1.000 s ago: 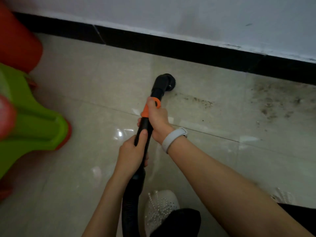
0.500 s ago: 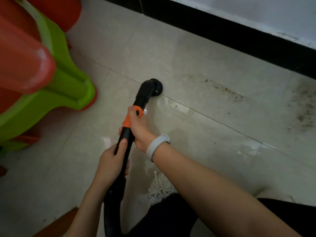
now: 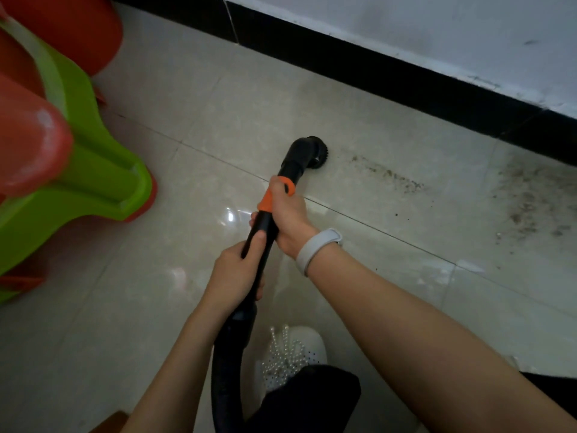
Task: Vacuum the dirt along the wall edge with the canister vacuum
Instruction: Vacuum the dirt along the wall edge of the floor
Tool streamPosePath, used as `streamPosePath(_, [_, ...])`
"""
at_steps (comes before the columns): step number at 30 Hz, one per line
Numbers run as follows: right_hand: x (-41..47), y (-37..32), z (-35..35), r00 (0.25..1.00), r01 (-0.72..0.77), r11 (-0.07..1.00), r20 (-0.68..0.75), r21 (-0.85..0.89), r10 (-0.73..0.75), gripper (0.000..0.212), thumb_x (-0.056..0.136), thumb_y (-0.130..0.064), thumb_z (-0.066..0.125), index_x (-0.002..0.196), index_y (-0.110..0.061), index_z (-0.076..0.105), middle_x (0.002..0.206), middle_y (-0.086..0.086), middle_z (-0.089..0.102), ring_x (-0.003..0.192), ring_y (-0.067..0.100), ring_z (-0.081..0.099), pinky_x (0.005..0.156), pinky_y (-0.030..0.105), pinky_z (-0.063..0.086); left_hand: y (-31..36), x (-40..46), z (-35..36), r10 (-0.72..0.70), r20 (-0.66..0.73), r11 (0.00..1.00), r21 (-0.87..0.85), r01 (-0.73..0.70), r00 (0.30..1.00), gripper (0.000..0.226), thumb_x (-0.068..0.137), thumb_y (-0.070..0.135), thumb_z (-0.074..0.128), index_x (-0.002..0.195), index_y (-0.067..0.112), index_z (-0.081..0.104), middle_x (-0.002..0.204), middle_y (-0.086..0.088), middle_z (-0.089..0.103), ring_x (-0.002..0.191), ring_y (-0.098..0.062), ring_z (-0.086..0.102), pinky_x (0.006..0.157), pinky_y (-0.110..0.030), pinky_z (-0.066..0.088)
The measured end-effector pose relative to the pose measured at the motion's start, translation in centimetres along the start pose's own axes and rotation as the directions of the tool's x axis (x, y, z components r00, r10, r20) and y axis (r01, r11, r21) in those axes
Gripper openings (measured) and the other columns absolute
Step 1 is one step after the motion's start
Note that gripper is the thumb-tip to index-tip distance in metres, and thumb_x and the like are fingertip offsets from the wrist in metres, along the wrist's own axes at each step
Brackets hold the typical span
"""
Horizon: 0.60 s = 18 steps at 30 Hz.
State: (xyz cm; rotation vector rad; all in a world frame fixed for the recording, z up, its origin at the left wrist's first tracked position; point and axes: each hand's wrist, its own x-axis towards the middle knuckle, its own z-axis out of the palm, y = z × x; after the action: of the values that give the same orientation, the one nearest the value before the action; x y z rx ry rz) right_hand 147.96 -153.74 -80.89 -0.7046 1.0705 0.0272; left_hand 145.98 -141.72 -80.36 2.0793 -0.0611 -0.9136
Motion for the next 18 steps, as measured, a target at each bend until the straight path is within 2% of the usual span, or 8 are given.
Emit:
streamPosePath(7, [0.3, 1.6, 1.2, 1.000, 0.026, 0.999, 0.017, -0.038, -0.025, 0.030, 0.095, -0.035, 0.049, 0.076, -0.011, 0.044, 0.057, 0.005, 0.049, 0.034, 0.014, 0.051, 0.045, 0.027, 0.049, -1.3, 0.0, -1.2, -0.004, -0.033, 1.000, 0.002, 0.004, 0.999, 0.045, 0.094, 0.047, 0.042, 0.070, 0.011, 0.053, 0.043, -0.006, 0.055, 0.036, -0.019, 0.053, 0.037, -0.024, 0.041])
streamPosePath(10, [1.0, -0.3, 0.5, 0.999, 0.045, 0.999, -0.029, -0.020, -0.046, 0.029, 0.095, -0.035, 0.049, 0.081, -0.010, 0.045, 0.061, 0.006, 0.048, 0.032, 0.013, 0.051, 0.041, 0.025, 0.047, 0.5, 1.2, -0.2, -0.010, 0.014, 0.999, -0.035, 0.010, 1.000, 0.047, 0.092, 0.049, 0.043, 0.074, 0.008, 0.056, 0.044, -0.005, 0.054, 0.037, -0.020, 0.052, 0.038, -0.025, 0.042])
streamPosePath(15, [1.2, -1.9, -2.2, 0.989, 0.082, 0.996, -0.129, 0.043, -0.075, 0.030, 0.095, -0.035, 0.049, 0.077, -0.011, 0.044, 0.058, 0.006, 0.048, 0.033, 0.015, 0.050, 0.045, 0.027, 0.047, 2.1, 1.7, 1.9, 0.009, 0.119, 0.999, -0.037, -0.004, 0.993, 0.049, 0.093, 0.049, 0.045, 0.077, 0.004, 0.055, 0.043, -0.005, 0.052, 0.036, -0.020, 0.051, 0.038, -0.023, 0.042])
streamPosePath(18, [0.9, -1.1, -2.4, 0.985, 0.088, 0.996, -0.151, 0.013, -0.085, 0.031, 0.095, -0.035, 0.047, 0.074, -0.011, 0.043, 0.060, 0.006, 0.046, 0.039, 0.018, 0.050, 0.050, 0.031, 0.049, 1.3, 1.2, 2.0, -0.001, 0.130, 1.000, -0.029, 0.005, 0.991, 0.048, 0.093, 0.049, 0.043, 0.075, 0.006, 0.055, 0.044, -0.007, 0.053, 0.036, -0.020, 0.052, 0.038, -0.023, 0.042])
